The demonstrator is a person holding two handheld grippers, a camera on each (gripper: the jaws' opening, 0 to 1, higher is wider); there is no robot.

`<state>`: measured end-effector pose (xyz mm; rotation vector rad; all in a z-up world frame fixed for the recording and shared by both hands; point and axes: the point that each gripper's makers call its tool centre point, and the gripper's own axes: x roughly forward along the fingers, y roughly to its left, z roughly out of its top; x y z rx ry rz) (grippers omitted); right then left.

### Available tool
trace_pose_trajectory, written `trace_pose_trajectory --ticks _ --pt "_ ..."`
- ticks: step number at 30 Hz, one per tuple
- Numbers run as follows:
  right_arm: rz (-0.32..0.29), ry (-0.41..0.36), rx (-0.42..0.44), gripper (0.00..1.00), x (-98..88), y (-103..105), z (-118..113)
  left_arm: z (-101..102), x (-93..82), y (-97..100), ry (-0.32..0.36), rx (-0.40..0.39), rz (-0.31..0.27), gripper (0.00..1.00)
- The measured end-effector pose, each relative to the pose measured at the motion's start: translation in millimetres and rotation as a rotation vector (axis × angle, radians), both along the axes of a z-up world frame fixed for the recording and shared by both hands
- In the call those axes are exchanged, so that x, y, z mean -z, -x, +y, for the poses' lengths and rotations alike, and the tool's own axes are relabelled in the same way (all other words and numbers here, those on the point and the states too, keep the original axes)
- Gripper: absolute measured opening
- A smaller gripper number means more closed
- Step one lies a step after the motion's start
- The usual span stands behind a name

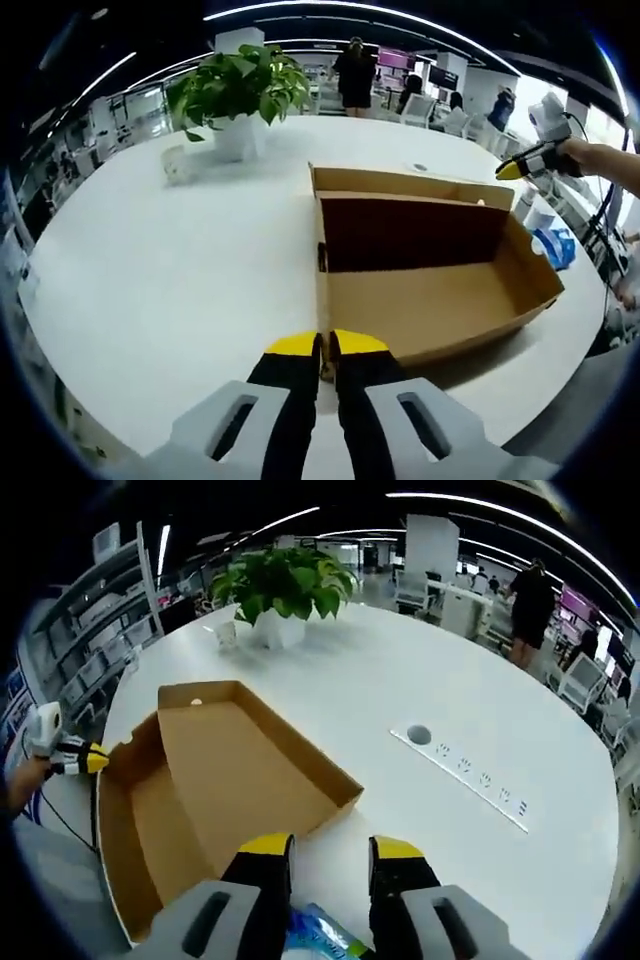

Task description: Operate the shoe box by opening the lid, removing the specified soft item, and placing it in the target area until the item is outside and the box remains undamaged.

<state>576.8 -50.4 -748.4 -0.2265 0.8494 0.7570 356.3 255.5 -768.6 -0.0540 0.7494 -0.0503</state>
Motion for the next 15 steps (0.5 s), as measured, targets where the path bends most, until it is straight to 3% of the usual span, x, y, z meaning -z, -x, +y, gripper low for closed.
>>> trace_pose_trajectory --ticks 8,15 --pt "0.048 -0.061 0.089 0.22 8.5 -2 13 2 -0.1 -0.4 -0.003 -0.012 -0.01 0.02" --pt "0.064 -0.054 0.142 0.2 24.6 -4 19 4 0.6 -1.7 0.004 -0.019 -0.013 0.02"
